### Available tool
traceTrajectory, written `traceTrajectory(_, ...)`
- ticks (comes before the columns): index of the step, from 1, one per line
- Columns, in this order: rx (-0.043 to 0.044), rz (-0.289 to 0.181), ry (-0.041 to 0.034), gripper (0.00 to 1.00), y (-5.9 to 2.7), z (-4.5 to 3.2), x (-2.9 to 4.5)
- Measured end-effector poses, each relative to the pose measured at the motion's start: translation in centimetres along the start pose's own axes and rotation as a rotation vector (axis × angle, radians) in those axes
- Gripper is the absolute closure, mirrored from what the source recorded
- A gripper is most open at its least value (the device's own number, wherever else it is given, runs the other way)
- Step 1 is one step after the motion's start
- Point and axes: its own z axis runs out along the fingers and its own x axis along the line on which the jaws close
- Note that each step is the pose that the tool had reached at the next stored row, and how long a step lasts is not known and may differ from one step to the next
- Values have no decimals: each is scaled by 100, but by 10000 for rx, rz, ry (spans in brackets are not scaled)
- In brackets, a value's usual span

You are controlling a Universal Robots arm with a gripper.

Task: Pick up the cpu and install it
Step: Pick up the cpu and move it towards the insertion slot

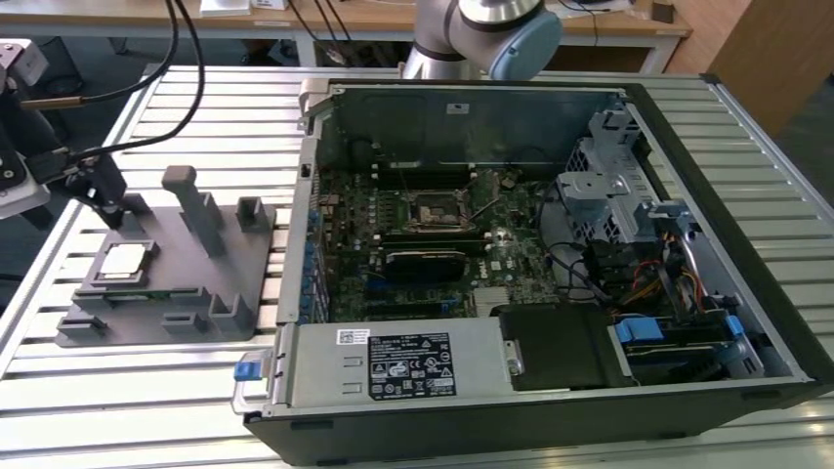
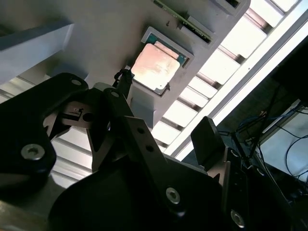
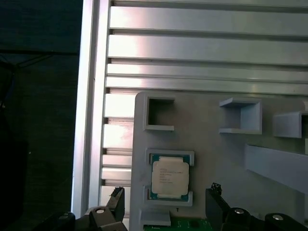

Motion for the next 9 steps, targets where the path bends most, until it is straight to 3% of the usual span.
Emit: traceTrajectory(9,2,-4,0,24,-5,41,0)
